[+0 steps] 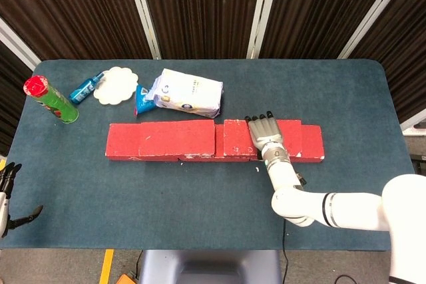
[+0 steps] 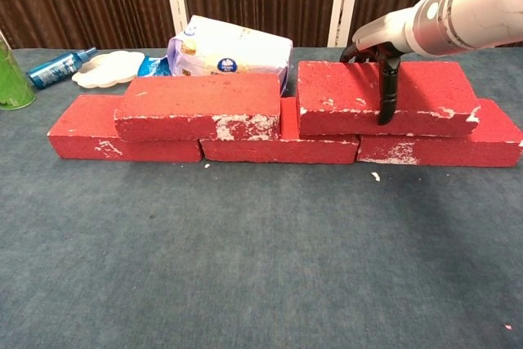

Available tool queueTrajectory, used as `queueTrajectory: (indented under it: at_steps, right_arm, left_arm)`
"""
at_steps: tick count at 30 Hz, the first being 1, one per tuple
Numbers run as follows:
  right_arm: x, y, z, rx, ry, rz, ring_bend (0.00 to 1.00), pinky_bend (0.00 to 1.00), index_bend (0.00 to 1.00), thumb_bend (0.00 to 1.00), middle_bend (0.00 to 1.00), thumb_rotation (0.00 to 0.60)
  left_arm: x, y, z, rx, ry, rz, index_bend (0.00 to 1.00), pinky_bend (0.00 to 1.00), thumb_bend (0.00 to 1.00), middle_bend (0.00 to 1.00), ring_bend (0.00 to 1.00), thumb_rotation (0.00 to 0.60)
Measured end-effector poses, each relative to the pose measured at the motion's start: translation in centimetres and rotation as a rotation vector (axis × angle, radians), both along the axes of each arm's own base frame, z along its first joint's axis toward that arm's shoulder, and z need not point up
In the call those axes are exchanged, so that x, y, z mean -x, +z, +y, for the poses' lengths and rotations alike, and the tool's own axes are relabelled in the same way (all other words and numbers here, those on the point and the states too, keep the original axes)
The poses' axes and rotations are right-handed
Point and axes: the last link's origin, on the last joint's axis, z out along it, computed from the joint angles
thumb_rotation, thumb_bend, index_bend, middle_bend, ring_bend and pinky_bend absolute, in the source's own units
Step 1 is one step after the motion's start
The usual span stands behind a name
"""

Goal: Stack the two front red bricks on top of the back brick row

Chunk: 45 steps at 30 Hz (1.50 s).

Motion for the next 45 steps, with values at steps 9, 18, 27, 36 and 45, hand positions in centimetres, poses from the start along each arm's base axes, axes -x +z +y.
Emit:
queueTrajectory:
  at_steps: [9, 18, 27, 36, 45]
  right_arm:
    - [-0.4, -0.4, -0.1, -0.002, -0.004, -0.007, 0.23, 0.0, 0.26, 0.0, 0.32, 0.6]
    - [-0.8, -0.5, -0.2, 0.007, 0.003, -0.012, 0.23, 0.0, 0.26, 0.0, 0.32, 0.6]
    - [-0.9, -1.0, -0.1, -0.002, 0.004, -0.008, 0.23, 0.0, 0.26, 0.0, 0.32, 0.6]
    - [-1.1, -1.4, -0.3, -0.003, 0.001, -0.009, 0.23, 0.0, 0.25, 0.0, 0.32, 0.6]
    - [-1.5, -1.7, -0.4, 0.0, 0.004, -0.011, 0.19, 0.0, 0.25, 0.0, 0.31, 0.6]
  left_arm:
    - [0.2, 0.2, 0.0, -0.007, 0.006, 0.012, 0.0, 0.0, 0.2, 0.0, 0.0, 0.6]
    - [0.2, 0.3, -0.1, -0.011, 0.007, 0.021, 0.0, 0.0, 0.2, 0.0, 0.0, 0.6]
    - [0.3, 0.3, 0.0, -0.017, 0.01, 0.018, 0.0, 0.0, 0.2, 0.0, 0.0, 0.6]
    - [0.3, 0.4, 0.0, -0.019, 0.01, 0.016, 0.0, 0.0, 0.2, 0.0, 0.0, 0.6]
    - [0.4, 0.5, 0.0, -0.021, 0.014, 0.012, 0.0, 0.0, 0.2, 0.0, 0.0, 0.6]
